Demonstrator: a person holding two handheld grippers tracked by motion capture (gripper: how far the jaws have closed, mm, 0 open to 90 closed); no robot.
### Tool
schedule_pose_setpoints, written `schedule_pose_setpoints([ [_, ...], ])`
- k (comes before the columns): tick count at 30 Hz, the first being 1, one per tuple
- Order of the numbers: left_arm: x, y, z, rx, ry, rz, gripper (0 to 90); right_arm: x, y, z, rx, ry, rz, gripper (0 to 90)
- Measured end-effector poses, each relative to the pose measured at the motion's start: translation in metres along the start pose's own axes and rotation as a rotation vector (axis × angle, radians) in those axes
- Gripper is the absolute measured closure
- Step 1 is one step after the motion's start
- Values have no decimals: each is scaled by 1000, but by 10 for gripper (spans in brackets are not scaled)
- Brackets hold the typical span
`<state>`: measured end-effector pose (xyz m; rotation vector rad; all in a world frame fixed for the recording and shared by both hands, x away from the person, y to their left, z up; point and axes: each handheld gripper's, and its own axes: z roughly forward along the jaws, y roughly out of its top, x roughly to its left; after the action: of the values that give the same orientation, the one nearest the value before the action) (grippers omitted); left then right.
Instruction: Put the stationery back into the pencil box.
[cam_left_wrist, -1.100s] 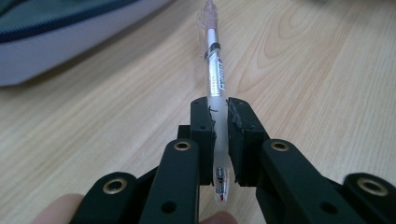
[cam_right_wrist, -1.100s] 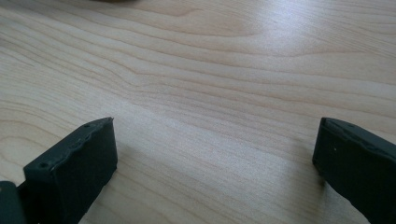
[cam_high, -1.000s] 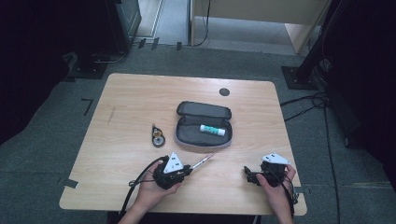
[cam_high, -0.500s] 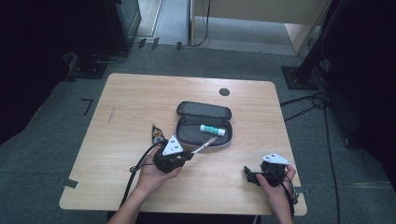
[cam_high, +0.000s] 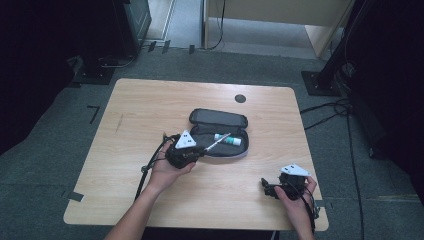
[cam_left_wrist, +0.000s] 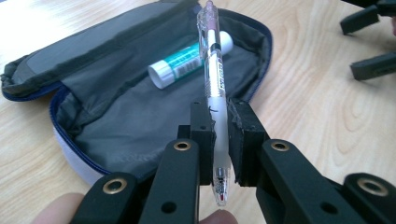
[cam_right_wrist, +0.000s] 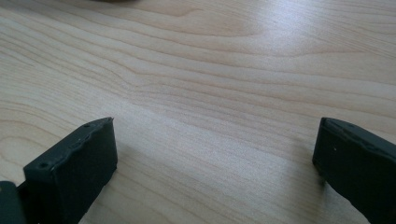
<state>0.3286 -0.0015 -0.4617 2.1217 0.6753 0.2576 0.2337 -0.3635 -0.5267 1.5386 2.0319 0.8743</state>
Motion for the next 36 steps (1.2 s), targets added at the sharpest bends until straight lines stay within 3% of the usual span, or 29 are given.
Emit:
schedule_pose_setpoints([
  [6, 11, 4, 7, 16, 4, 4, 824, 0, 0, 0, 0, 0, 0, 0],
  [13, 25, 6, 17, 19, -14, -33, 824, 0, 0, 0, 1, 0, -2, 0],
  [20, 36, 6, 29, 53, 5, -38, 823, 0, 0, 0, 1, 0, -2, 0],
  [25, 39, 6, 37, 69, 16, -32, 823, 0, 0, 0, 1, 0, -1, 0],
  [36, 35, 6, 44, 61, -29, -4, 823, 0, 0, 0, 1, 0, -1, 0],
])
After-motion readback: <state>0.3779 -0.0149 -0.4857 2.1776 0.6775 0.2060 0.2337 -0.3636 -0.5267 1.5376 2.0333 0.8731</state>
